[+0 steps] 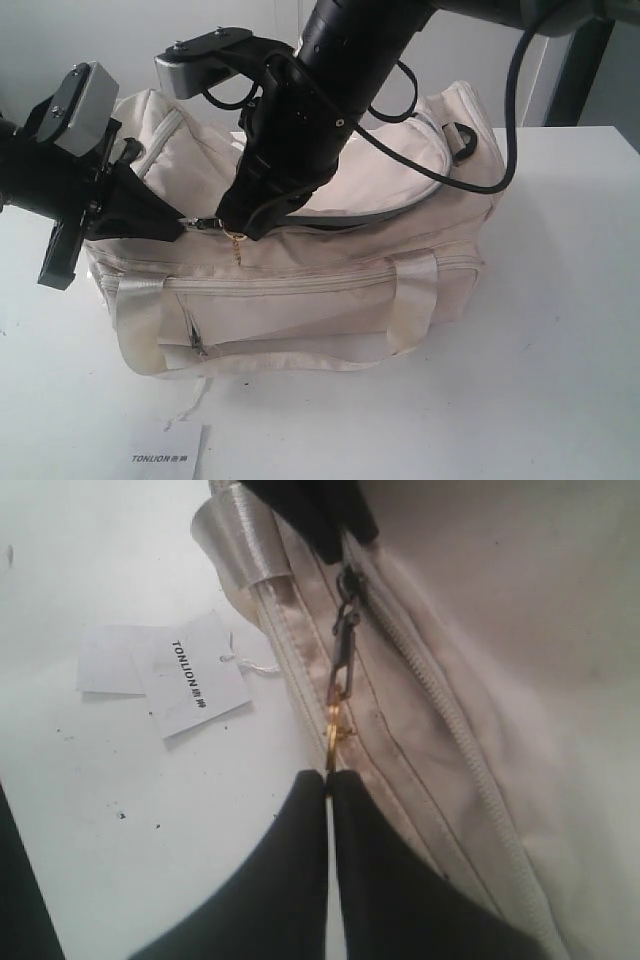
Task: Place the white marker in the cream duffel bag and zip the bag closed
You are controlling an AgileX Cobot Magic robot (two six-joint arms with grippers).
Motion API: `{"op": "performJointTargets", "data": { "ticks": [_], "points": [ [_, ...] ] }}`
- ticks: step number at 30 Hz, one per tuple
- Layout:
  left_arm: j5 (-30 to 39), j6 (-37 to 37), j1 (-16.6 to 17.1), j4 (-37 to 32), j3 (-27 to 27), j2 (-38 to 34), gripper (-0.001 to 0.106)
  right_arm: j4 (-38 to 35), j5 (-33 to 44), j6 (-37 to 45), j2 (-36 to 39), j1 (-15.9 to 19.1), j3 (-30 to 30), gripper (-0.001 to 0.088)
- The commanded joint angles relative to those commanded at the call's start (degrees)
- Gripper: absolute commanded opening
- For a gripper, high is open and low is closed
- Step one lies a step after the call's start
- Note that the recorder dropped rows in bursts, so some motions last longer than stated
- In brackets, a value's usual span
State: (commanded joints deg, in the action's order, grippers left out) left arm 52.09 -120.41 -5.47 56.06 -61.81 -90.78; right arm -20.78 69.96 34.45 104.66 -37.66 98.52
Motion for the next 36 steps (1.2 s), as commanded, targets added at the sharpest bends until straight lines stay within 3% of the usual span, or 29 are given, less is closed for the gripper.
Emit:
{"op": "performJointTargets", "data": {
  "ticks": [8, 36],
  "points": [
    [0.0, 0.25, 0.0, 0.0, 0.0, 0.0, 0.0, 4.3, 0.0, -1.63, 0.0, 0.0, 0.0, 0.0],
    [-0.1, 0.74, 0.0, 0.0, 0.0, 0.0, 0.0, 7.21, 0.0, -3.34, 0.0, 0.0, 0.0, 0.0]
  ]
}}
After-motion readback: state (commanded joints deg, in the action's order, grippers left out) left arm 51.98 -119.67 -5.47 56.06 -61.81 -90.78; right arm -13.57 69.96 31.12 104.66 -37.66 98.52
